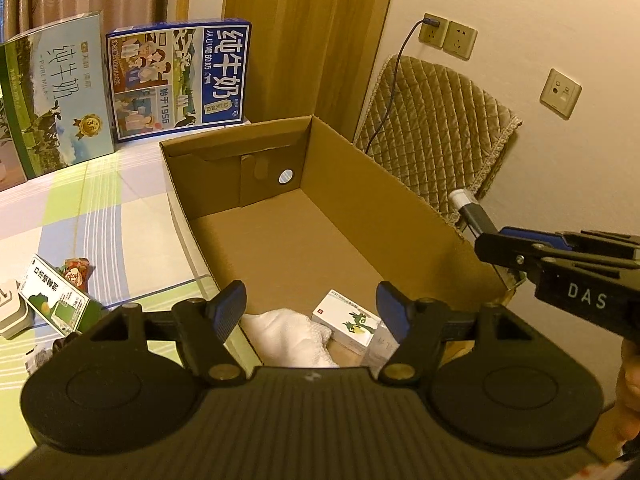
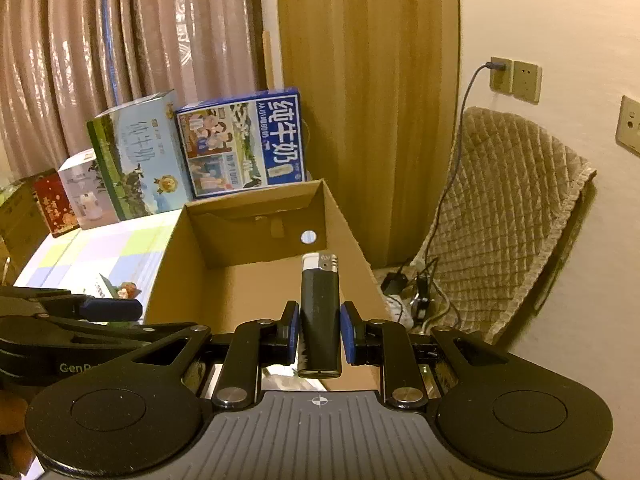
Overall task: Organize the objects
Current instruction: 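Carry the floss box into the cardboard box and open the left tool while the right tool carries the lighter, then lower the lighter into the cardboard box and open the right tool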
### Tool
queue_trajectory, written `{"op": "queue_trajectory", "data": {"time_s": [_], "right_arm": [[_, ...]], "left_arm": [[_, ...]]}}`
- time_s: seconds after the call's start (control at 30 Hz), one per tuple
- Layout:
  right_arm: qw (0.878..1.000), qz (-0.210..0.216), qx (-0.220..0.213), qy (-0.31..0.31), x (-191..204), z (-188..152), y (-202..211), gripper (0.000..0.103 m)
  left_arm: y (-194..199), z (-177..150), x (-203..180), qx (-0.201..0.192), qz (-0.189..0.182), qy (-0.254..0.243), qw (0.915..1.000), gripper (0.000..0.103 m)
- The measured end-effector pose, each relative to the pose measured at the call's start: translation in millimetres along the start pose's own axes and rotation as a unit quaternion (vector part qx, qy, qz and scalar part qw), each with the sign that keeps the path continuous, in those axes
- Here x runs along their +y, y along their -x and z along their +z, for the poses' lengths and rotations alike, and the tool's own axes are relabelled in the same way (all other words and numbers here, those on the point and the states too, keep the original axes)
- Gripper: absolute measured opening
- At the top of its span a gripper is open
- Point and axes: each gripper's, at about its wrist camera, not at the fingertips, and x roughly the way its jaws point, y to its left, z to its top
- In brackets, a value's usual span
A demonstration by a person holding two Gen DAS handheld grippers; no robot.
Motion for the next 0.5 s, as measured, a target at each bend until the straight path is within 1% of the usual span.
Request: {"op": "queue_trajectory", "data": {"time_s": [0.13, 0.23, 0.27, 0.3, 0.33, 0.37, 0.5], "right_arm": [[1.0, 0.012, -0.004, -0.002, 3, 4, -4, 0.019], [0.999, 0.03, -0.015, -0.001, 4, 8, -9, 0.019], [0.999, 0.035, -0.019, -0.004, 3, 10, -10, 0.029], [0.999, 0.037, -0.019, -0.012, 2, 11, -11, 0.051], [0.999, 0.04, -0.022, -0.022, -1, 11, -10, 0.059], [0.998, 0.042, -0.028, -0.032, -2, 11, -8, 0.063], [0.998, 0.04, -0.028, -0.035, -5, 8, -4, 0.064]], "left_arm": [[3, 0, 2, -0.002, -0.001, 0.001, 1.0, 0.067], [4, 0, 2, -0.002, -0.001, 0.0, 1.0, 0.067], [4, 1, 2, -0.002, 0.0, 0.0, 1.0, 0.068], [4, 1, 3, -0.001, 0.002, 0.001, 1.0, 0.068], [4, 1, 4, 0.0, 0.003, 0.002, 1.0, 0.068], [4, 1, 5, 0.0, 0.003, 0.003, 1.0, 0.069], [6, -1, 12, 0.002, 0.007, 0.006, 1.0, 0.071]]}}
